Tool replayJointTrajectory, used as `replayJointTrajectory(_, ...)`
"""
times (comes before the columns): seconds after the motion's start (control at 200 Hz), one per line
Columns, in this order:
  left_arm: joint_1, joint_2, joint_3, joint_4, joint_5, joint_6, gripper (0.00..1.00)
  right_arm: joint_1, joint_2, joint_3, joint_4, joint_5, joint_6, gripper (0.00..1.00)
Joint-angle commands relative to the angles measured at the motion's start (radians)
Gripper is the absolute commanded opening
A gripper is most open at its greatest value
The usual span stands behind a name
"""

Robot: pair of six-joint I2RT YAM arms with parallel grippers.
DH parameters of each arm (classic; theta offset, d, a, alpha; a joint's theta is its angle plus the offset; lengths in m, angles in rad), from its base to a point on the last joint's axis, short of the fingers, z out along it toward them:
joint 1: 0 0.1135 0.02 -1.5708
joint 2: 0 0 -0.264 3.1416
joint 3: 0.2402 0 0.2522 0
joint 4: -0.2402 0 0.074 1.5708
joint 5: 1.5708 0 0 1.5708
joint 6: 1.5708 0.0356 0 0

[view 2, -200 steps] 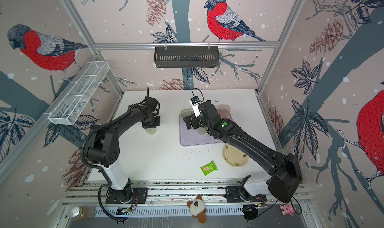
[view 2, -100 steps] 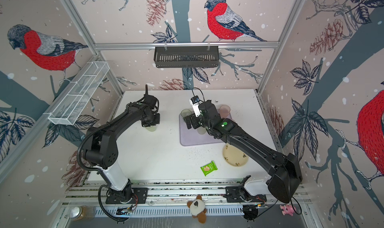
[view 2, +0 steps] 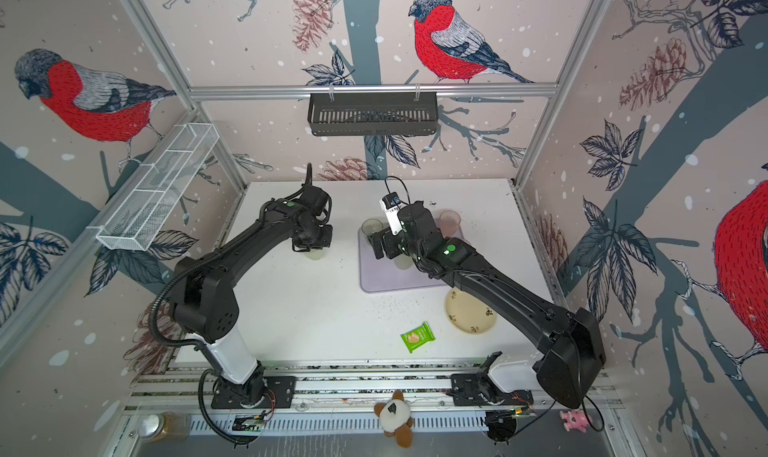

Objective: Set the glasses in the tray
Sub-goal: 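Lift the pale green cup with the left gripper and carry it over the tray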

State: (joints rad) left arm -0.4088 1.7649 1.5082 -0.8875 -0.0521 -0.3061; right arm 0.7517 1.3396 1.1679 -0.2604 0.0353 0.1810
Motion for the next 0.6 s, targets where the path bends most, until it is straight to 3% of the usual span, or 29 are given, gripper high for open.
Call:
replayJointTrajectory(0.0,-0.017,0.004,0.022,-0.048,-0.006,-0.001,0.03,-0.002,-0.01,-0.006,0.029,0.011,0.008,0.99)
replayJointTrajectory(0.59,-0.129,0.015,0.085,-0.079,0.032,-0.034,0.02,-0.04,-0.075,-0.075,0.041,0.0,0.069,1.0)
